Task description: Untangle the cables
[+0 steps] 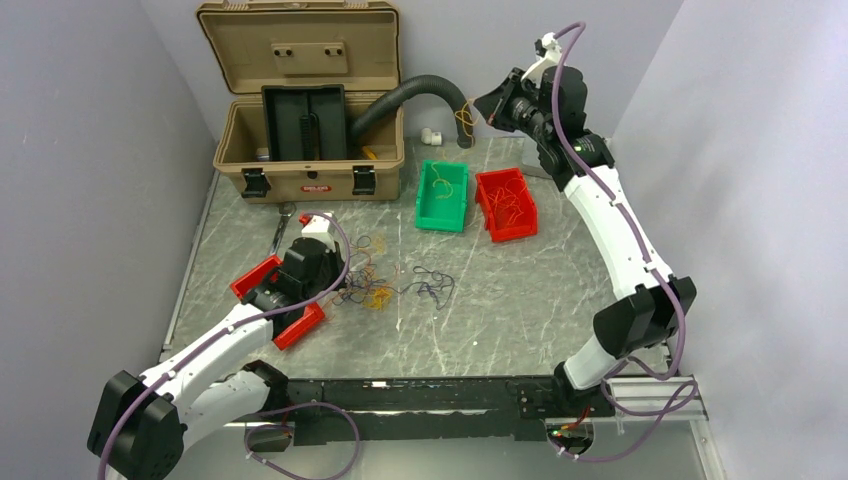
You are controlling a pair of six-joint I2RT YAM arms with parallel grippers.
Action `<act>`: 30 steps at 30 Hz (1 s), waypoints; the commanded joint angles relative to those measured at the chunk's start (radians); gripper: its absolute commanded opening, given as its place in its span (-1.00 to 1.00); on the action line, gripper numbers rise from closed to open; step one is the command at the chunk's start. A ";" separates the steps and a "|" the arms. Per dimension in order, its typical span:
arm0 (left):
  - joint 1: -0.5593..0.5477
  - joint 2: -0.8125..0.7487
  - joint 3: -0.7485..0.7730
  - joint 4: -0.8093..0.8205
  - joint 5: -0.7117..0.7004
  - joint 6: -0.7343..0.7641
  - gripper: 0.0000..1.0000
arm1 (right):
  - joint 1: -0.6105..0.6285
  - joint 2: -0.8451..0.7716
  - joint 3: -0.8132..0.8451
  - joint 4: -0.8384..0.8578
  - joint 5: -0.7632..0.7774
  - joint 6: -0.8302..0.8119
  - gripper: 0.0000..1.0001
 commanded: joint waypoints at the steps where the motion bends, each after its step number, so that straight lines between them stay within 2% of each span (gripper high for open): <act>1: -0.004 -0.017 0.022 0.018 -0.010 0.013 -1.00 | 0.015 0.031 0.006 0.025 0.034 -0.059 -1.00; 6: -0.003 -0.020 0.021 0.018 -0.010 0.013 -1.00 | 0.043 0.075 -0.052 0.015 0.033 -0.097 -1.00; 12: -0.004 -0.021 0.017 0.020 0.005 0.015 -1.00 | 0.090 0.124 -0.274 0.088 0.070 -0.136 -1.00; 14: -0.005 -0.020 0.014 0.026 0.015 0.016 -1.00 | 0.090 0.168 -0.301 0.101 0.076 -0.137 -1.00; 20: -0.007 -0.014 0.017 0.032 0.036 0.019 -1.00 | 0.119 0.363 -0.180 0.023 0.139 -0.167 -1.00; 24: -0.010 -0.013 0.029 0.020 0.027 0.027 -1.00 | 0.147 0.476 -0.082 -0.016 0.247 -0.189 -1.00; 30: -0.012 -0.017 0.037 0.018 0.056 0.050 -1.00 | 0.149 0.572 0.053 -0.060 0.342 -0.214 -1.00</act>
